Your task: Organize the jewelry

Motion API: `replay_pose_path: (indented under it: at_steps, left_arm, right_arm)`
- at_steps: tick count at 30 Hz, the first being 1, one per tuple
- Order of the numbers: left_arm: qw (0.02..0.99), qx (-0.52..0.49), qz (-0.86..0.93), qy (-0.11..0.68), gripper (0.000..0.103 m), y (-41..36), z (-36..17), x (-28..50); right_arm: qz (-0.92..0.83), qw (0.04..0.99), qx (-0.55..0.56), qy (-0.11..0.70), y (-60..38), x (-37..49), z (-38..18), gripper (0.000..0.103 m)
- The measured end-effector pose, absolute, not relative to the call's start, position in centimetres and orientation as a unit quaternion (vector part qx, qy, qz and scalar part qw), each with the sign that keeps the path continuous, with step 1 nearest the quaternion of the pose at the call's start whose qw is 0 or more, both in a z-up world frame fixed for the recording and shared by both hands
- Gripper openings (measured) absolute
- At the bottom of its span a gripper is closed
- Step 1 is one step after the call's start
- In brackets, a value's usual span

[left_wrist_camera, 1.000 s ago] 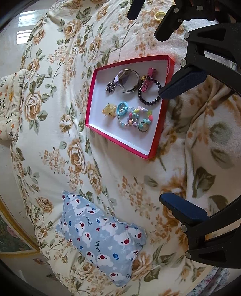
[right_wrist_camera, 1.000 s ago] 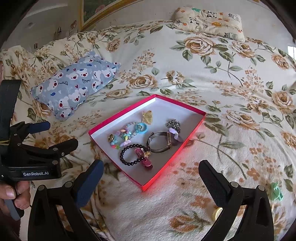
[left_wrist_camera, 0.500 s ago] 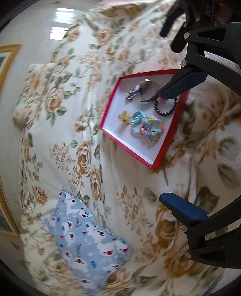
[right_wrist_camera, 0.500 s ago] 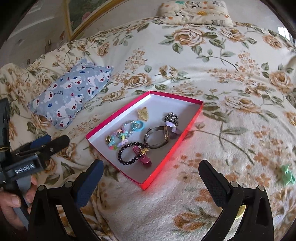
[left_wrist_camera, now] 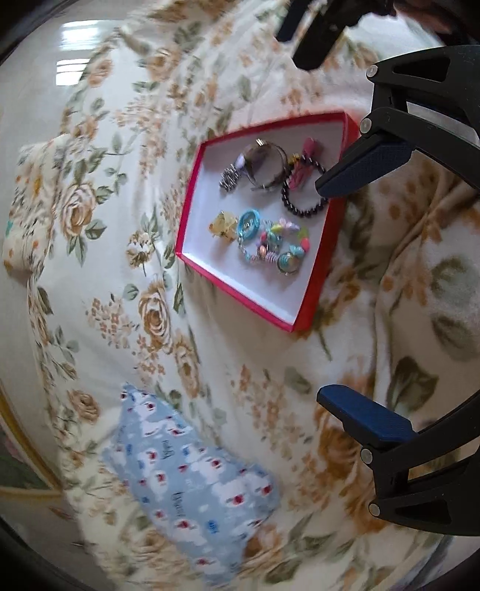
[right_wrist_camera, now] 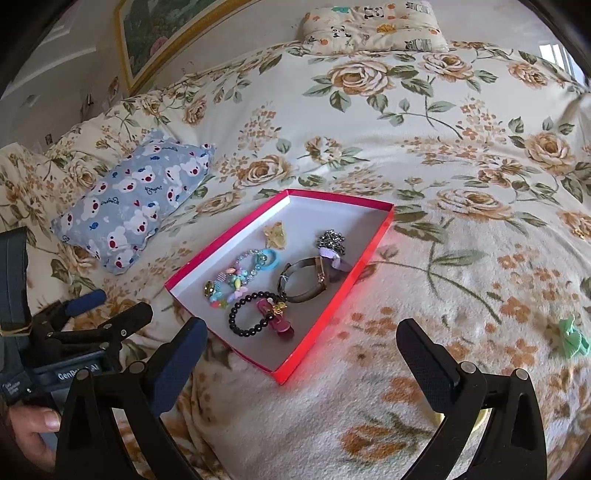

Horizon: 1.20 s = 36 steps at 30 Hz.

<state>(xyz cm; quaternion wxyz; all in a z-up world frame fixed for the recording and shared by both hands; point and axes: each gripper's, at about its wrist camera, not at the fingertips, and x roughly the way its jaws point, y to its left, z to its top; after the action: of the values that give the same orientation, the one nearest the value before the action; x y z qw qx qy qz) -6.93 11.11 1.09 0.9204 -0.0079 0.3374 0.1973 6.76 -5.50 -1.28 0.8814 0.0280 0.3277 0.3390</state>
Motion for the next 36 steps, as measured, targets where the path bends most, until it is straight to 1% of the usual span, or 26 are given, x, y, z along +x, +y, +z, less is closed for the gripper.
replay_pose_path:
  at_steps: [3,8,14,23,29,36]
  left_arm:
    - [0.913,0.031,0.211,0.347,0.102,9.8,0.8,-6.2]
    - [0.907,0.016,0.206,0.368,0.102,9.2,0.5,-5.8]
    - [0.901,-0.001,0.200,0.384,0.102,10.0,1.3,-5.5]
    - [0.905,-0.005,0.193,0.379,0.102,10.0,1.8,-6.0]
    - [0.907,-0.006,0.189,0.375,0.102,9.7,2.0,-6.4]
    - [0.907,-0.005,0.189,0.376,0.102,9.6,2.1,-6.4]
  right_arm:
    - [0.336,0.882,0.020,0.330,-5.3,6.7,-1.4,0.103]
    - [0.329,0.883,0.001,0.335,-4.9,6.6,-1.7,0.103]
    - [0.330,0.878,-0.009,0.346,-4.4,6.6,-1.8,0.103]
    - [0.326,0.883,-0.015,0.337,-4.1,6.4,-0.9,0.103]
    - [0.311,0.892,-0.039,0.325,-3.9,6.1,-0.1,0.103]
    - [0.323,0.885,-0.033,0.334,-3.7,6.3,-0.4,0.103]
